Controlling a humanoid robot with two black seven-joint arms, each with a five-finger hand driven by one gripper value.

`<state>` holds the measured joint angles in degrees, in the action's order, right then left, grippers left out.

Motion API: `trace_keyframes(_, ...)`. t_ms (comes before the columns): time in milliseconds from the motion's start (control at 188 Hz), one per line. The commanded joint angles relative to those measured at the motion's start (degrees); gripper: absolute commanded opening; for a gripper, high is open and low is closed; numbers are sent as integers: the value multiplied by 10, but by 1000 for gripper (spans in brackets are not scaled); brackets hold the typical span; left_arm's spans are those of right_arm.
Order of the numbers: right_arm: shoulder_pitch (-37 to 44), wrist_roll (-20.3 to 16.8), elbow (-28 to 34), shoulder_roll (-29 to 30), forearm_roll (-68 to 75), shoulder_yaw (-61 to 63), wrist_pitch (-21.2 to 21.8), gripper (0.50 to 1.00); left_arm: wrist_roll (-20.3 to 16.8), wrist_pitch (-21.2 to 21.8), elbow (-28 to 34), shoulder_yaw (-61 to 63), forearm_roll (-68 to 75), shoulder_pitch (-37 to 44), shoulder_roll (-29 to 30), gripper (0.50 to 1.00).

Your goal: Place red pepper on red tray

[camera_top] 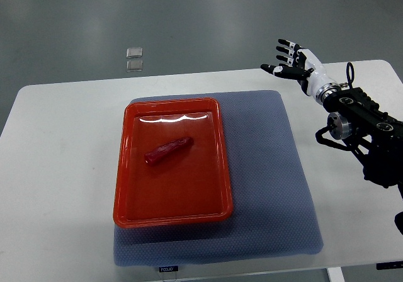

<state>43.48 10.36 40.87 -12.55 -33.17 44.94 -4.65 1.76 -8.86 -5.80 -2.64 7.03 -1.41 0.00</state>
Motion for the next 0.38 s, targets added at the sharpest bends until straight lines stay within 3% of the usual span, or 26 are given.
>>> trace_keyframes(0,-8,1,0,-2,24,1,0,915,0,0,0,0,0,0,0,1000)
trace_keyframes(372,-23,3,1,9,28,22,2,917,0,0,0,0,0,0,0,1000)
